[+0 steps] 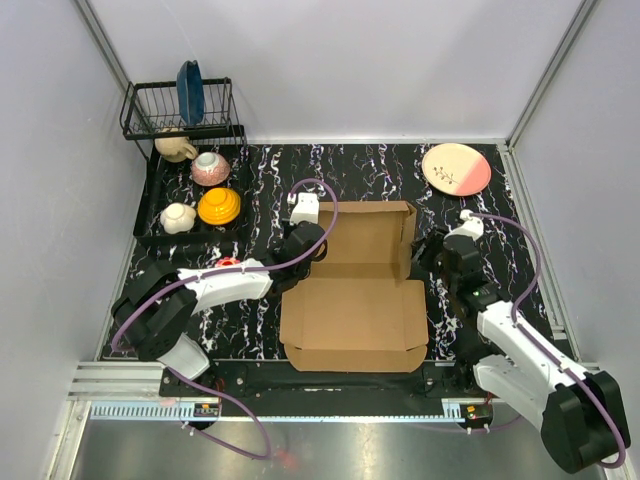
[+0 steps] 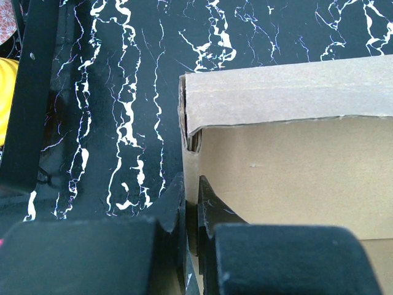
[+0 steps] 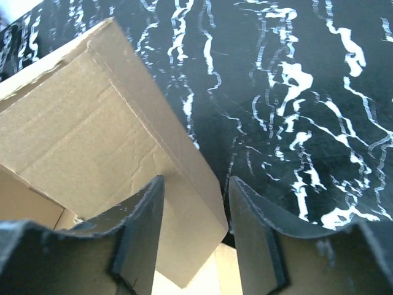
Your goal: Fold the paper box
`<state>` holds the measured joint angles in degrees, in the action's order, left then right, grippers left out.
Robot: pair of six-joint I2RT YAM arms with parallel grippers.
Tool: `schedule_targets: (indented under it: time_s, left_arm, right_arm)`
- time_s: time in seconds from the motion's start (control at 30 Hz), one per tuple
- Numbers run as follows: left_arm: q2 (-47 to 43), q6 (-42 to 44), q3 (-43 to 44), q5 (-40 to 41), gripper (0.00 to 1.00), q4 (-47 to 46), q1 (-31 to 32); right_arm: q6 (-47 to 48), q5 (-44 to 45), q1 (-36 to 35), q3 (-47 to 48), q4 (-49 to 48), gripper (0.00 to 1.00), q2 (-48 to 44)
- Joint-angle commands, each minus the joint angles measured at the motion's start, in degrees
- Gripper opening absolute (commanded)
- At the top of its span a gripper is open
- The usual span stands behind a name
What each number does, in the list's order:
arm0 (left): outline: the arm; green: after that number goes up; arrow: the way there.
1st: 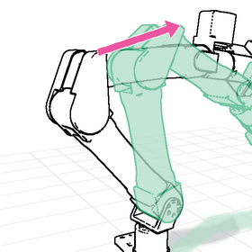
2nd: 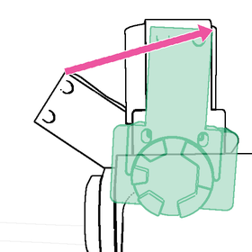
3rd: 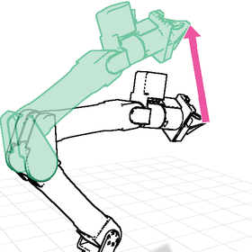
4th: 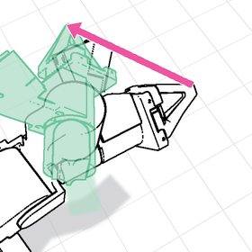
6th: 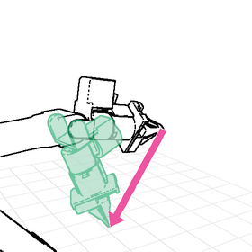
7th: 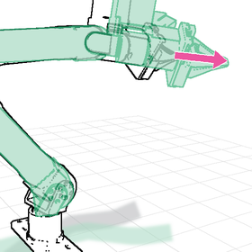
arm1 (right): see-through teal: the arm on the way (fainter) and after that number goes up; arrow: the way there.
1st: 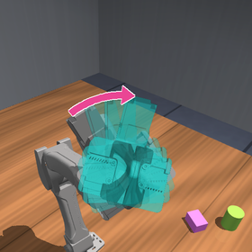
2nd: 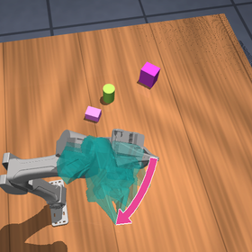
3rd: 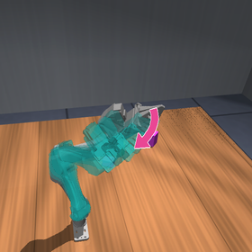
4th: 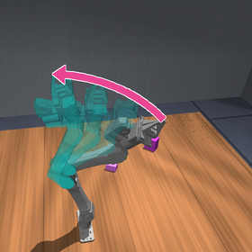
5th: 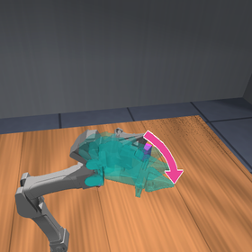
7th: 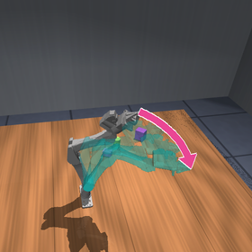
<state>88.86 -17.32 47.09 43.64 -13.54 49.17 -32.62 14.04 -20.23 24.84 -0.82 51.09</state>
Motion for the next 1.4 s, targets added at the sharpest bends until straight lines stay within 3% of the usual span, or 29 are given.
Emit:
schedule_targets:
  time_s: [0.0,0.27,0.67,0.8,0.93,1.07,1.13,1.3,1.37]
  left_arm:
    - [-0.8,1.2,-1.1,-0.5,0.00,1.4,0.3]
    - [-0.9,1.7,-0.8,-0.5,0.00,1.4,0.4]
    - [-1.4,2.8,-1.0,-1.2,0.00,0.3,0.8]
    - [-1.4,3.1,-1.1,-1.4,0.00,-0.3,1.0]
    - [-1.5,3.2,-0.9,-1.4,0.00,-0.3,1.2]
    - [-1.8,3.2,-1.0,-1.3,0.00,-0.5,1.3]
    - [-1.8,3.2,-1.2,-1.3,0.00,-0.8,1.3]
    - [-1.8,3.3,-1.1,-1.6,0.00,-1.2,1.3]
    - [-1.8,3.4,-1.1,-1.8,0.00,-1.2,1.4]
  right_arm:
    - [2.7,-6.8,0.2,0.6,-7.0,0.55,2.7]
    - [3.7,-8.6,0.2,2.7,-9.5,0.64,6.8]
    - [5.3,-9.9,0.2,7.4,-15.3,0.68,15.7]
    - [5.7,-10.1,0.2,9.4,-17.3,0.60,20.2]
    - [6.6,-9.7,0.2,11.1,-17.6,0.41,23.3]
    - [7.7,-8.8,0.2,11.1,-16.6,0.34,24.1]
    - [7.7,-8.5,0.2,9.9,-17.6,0.37,23.5]
    - [7.7,-8.3,0.2,11.5,-17.5,0.58,25.5]
    - [8.0,-8.6,0.2,12.7,-18.2,0.60,27.0]
